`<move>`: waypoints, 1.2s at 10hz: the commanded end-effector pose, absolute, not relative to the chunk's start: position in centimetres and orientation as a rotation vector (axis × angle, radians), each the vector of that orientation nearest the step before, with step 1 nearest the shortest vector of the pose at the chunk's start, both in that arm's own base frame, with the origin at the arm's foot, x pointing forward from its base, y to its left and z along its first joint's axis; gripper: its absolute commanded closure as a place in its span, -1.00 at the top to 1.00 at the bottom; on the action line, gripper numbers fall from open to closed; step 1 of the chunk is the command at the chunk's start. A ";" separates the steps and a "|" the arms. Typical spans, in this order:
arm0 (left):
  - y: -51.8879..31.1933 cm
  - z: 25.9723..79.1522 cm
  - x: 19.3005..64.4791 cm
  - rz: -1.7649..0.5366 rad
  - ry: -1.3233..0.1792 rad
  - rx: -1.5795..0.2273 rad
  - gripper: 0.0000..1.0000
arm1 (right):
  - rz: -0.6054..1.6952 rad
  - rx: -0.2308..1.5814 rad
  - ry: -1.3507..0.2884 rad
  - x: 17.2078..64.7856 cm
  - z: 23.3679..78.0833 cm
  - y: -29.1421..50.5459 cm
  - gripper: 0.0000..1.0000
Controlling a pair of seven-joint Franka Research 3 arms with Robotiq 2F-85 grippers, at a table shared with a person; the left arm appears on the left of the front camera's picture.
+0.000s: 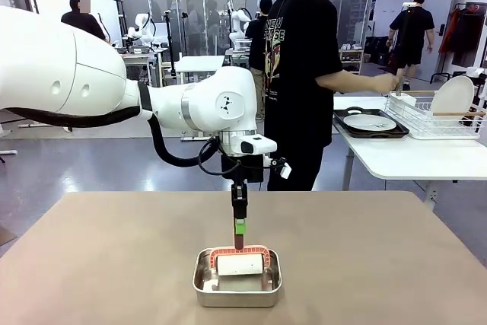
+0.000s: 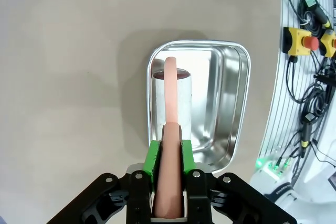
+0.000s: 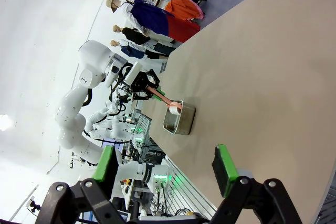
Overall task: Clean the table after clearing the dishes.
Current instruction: When the right (or left) Handle tray is removed, use the right hand (or left hand) to clean the right (or left) side of the table with the Lint Roller.
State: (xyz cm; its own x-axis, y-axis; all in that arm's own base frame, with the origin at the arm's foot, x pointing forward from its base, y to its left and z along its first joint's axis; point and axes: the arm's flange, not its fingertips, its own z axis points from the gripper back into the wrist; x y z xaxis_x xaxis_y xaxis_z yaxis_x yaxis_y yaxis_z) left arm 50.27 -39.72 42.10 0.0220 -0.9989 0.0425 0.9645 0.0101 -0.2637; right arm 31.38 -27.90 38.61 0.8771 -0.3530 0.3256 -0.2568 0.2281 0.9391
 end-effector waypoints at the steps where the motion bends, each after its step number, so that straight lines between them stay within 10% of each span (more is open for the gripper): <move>1: -39.3 42.8 49.6 -1.510 0.185 -0.268 -1.00 | -0.069 1.365 -0.549 31.0 38.9 -27.6 0.85; 12: -39.0 53.8 45.8 -1.657 0.326 -0.193 -1.00 | -0.069 1.365 -0.549 31.0 38.9 -27.6 0.85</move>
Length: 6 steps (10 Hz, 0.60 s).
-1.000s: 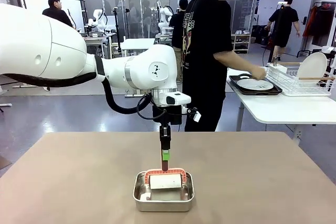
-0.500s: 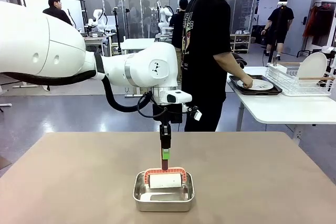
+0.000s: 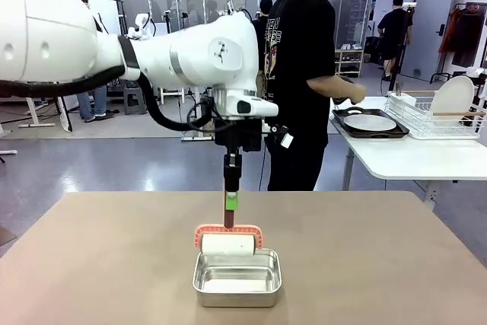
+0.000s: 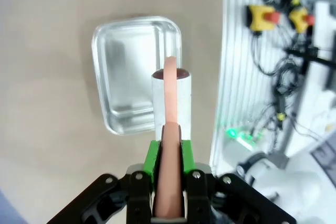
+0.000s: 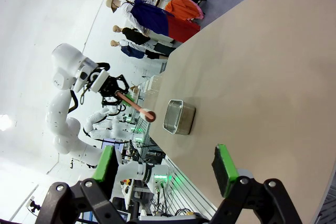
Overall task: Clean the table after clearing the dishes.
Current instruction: When the right (or left) Handle tray is removed, use the right hand (or left hand) to clean the right (or left) side of the table with the Lint Roller.
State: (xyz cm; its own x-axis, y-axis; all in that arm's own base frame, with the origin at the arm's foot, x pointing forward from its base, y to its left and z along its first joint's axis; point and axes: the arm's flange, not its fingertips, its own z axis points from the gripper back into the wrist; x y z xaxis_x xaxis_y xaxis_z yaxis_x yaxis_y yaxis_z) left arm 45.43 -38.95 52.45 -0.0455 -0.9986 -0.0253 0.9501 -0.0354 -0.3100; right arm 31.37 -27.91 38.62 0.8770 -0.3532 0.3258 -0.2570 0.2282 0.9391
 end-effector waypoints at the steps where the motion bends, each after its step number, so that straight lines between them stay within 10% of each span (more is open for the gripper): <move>1: -39.0 56.2 45.3 -1.672 0.296 -0.117 -1.00 | -0.069 1.365 -0.549 31.0 38.9 -27.6 0.85; 6: -30.2 57.0 48.3 -1.165 0.069 -0.117 -1.00 | -0.069 1.365 -0.549 31.0 38.9 -27.6 0.85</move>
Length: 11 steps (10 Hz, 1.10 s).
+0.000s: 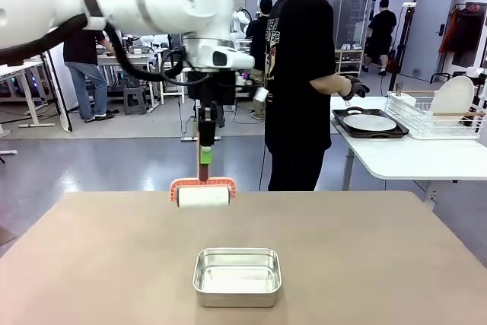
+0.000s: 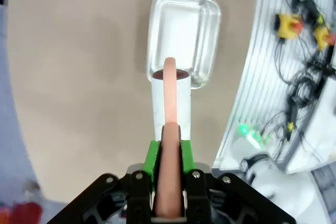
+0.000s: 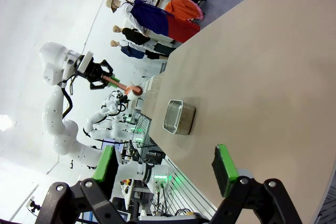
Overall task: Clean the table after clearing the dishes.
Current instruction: When the right (or left) Handle tray is removed, use the right hand (or left hand) to clean the right (or left) side of the table with the Lint Roller.
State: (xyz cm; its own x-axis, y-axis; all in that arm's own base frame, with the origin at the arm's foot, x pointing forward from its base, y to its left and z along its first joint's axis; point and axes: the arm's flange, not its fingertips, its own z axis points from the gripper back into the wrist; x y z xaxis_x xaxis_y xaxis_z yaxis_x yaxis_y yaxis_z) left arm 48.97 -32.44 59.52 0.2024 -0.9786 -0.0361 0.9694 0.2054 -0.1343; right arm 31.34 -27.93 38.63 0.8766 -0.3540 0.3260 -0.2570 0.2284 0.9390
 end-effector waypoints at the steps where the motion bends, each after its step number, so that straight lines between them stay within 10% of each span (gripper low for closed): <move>1: -28.0 55.6 48.7 -1.013 0.038 -0.134 -1.00 | -0.069 1.365 -0.549 31.0 38.9 -27.6 0.85; 6: -22.0 48.3 48.4 -0.399 -0.169 -0.198 -1.00 | -0.069 1.365 -0.549 31.0 38.9 -27.6 0.85; 11: -21.7 49.2 50.6 -0.479 -0.110 -0.218 -1.00 | -0.069 1.365 -0.549 31.0 38.9 -27.6 0.85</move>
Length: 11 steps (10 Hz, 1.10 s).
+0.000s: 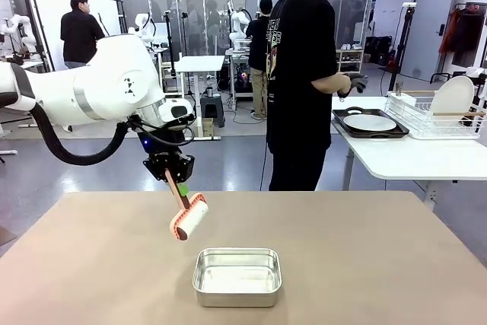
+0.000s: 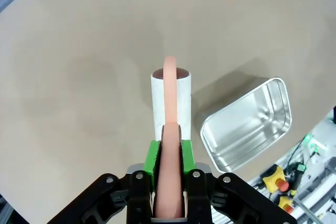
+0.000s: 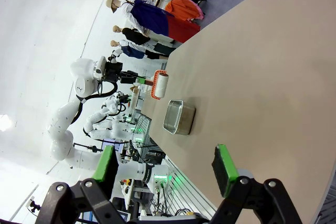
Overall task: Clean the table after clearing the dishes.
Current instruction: When the right (or left) Handle tray is removed, use the right hand (or left hand) to clean the right (or left) side of the table with the Lint Roller.
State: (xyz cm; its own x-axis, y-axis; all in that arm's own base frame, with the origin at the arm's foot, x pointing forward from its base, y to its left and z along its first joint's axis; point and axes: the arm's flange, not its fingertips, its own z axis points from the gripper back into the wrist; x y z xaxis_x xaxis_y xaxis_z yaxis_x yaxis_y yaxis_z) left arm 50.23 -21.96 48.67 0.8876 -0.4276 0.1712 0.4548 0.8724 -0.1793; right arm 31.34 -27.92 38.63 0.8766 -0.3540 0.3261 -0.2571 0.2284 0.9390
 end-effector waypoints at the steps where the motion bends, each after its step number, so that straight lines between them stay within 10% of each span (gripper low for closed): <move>1: -21.9 48.4 50.1 -0.461 -0.133 -0.217 -0.58 | -0.069 1.365 -0.549 31.0 38.9 -27.6 0.85; 11: -14.1 39.3 51.4 -0.095 -0.151 -0.453 -0.58 | -0.069 1.365 -0.549 31.0 38.9 -27.6 0.85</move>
